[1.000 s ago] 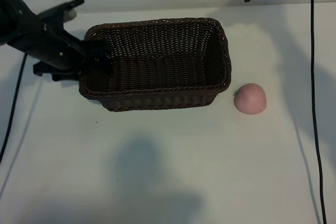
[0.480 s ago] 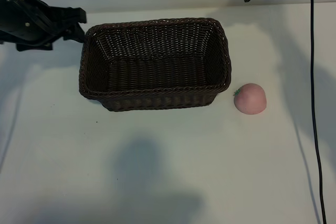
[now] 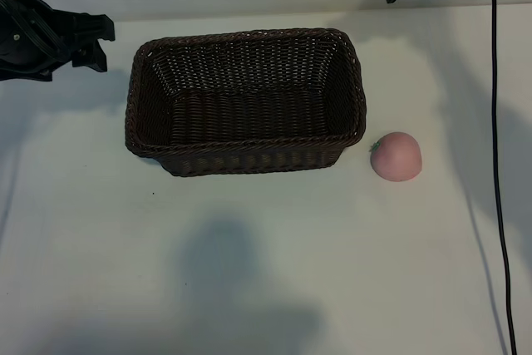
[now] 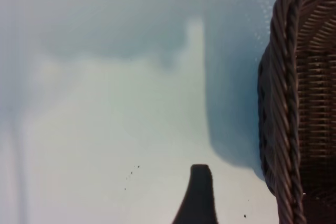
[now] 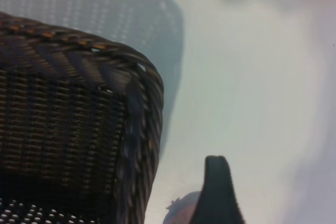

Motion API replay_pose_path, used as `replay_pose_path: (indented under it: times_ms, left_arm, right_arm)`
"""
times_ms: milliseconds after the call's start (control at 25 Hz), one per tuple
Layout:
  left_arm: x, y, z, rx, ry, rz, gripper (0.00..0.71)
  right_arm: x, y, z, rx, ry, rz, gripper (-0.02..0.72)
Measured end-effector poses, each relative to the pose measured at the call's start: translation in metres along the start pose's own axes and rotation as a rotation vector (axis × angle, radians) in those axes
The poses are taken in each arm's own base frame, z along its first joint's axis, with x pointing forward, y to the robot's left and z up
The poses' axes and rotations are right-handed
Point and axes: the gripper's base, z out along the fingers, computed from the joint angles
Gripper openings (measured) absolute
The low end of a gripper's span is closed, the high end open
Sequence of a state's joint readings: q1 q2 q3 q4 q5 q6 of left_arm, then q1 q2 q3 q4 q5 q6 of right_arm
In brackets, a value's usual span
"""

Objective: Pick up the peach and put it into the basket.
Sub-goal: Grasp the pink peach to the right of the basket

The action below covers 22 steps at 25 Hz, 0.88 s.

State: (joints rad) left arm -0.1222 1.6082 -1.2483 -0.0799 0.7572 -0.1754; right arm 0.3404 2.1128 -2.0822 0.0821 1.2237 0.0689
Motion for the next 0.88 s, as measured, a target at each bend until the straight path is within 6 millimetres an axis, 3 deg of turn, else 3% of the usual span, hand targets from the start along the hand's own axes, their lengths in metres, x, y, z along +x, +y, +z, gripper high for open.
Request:
replay_pose_path:
  times_ms: [240,560,880]
  left_arm:
    - [0.000,0.000,0.000,-0.003,0.002,-0.002,0.598]
    - [-0.017,-0.004,-0.017,0.004,-0.048,0.001,0.599]
    - [-0.021,-0.005,-0.023,-0.002,-0.066,0.010,0.597]
  right_arm:
    - [0.000,0.000,-0.002,-0.001,-0.003,0.001,0.518]
    - [0.000,0.002,-0.030,-0.007,-0.058,0.001,0.518]
    - [0.002,0.005,-0.035,-0.034,-0.063,0.023,0.518]
